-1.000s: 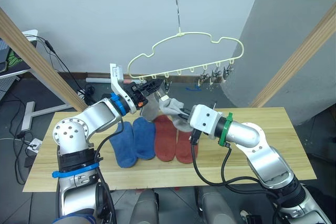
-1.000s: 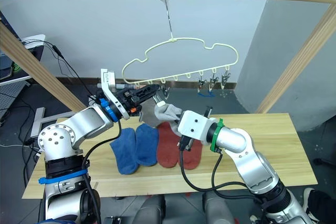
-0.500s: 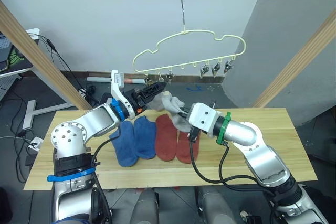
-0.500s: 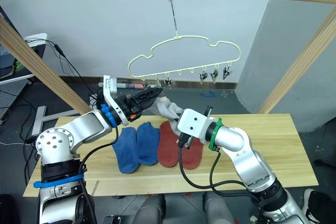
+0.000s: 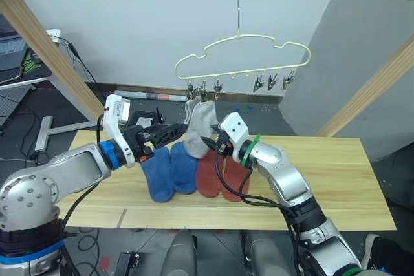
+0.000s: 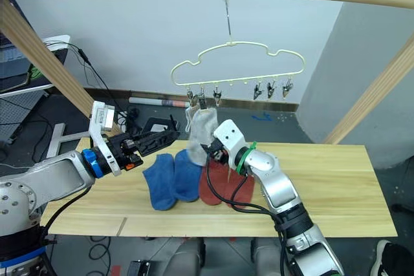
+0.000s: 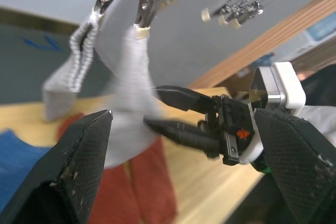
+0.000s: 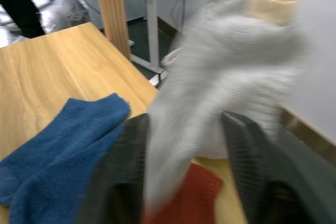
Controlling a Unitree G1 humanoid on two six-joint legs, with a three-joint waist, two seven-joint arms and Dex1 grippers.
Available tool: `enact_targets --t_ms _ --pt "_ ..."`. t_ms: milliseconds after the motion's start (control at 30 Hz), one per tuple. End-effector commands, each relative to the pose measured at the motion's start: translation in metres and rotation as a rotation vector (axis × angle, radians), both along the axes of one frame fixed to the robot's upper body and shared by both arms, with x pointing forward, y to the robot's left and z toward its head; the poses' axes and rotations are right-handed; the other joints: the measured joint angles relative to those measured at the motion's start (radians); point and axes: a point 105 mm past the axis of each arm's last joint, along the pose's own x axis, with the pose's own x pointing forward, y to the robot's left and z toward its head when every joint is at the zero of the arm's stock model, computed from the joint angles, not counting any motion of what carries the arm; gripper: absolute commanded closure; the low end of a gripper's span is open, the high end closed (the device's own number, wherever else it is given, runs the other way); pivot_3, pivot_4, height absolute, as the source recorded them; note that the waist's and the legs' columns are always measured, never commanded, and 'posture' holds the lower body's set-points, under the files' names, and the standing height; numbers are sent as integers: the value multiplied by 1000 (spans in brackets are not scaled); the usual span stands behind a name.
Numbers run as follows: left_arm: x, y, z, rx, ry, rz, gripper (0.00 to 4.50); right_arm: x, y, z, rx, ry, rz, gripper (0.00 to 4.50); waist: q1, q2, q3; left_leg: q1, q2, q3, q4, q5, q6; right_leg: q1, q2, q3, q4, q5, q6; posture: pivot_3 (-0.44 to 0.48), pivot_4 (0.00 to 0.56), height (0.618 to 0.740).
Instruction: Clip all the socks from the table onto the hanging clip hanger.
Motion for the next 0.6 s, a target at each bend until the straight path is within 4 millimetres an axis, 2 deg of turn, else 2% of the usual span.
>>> enact_targets --t_ms 33,100,200,300,367,433,533,600 --pt "0 -11 9 156 -187 5 0 1 -9 3 72 46 -15 821 3 0 0 -1 0 0 0 0 0 -1 0 0 0 0 0 139 238 740" --pt "1 -18 4 232 -255 -4 0 1 -18 1 62 45 -32 70 4 0 0 -2 0 0 0 0 0 -2 0 0 0 0 0 139 238 740" --pt "13 -24 -2 278 -354 44 0 3 -38 5 47 18 -86 70 7 1 0 -2 0 1 -1 0 0 -2 0 0 0 0 -1 131 237 740" --pt "20 -28 -3 293 -419 69 0 1 -47 10 43 6 -90 70 8 1 0 -3 0 1 -1 0 0 -3 0 0 0 0 -1 119 240 740" --pt "28 -40 -3 290 -490 91 396 -7 -61 26 78 -9 -75 0 6 2 1 -3 0 1 -1 0 0 -4 0 0 0 0 -1 80 238 740" --pt "41 -57 -14 316 -552 143 917 -21 -81 47 135 -37 -58 0 7 2 1 -4 0 0 -1 0 0 -4 0 0 0 0 0 67 235 740" --pt "51 -74 -22 311 -585 185 1719 -34 -92 64 178 -51 -28 0 9 1 1 -6 -2 0 1 0 0 -3 -1 0 -2 1 3 37 233 740" --pt "58 -87 -21 291 -609 209 1719 -40 -96 75 197 -66 -8 0 0 2 1 -8 -2 0 3 0 0 -4 -1 0 -2 2 4 12 233 740"
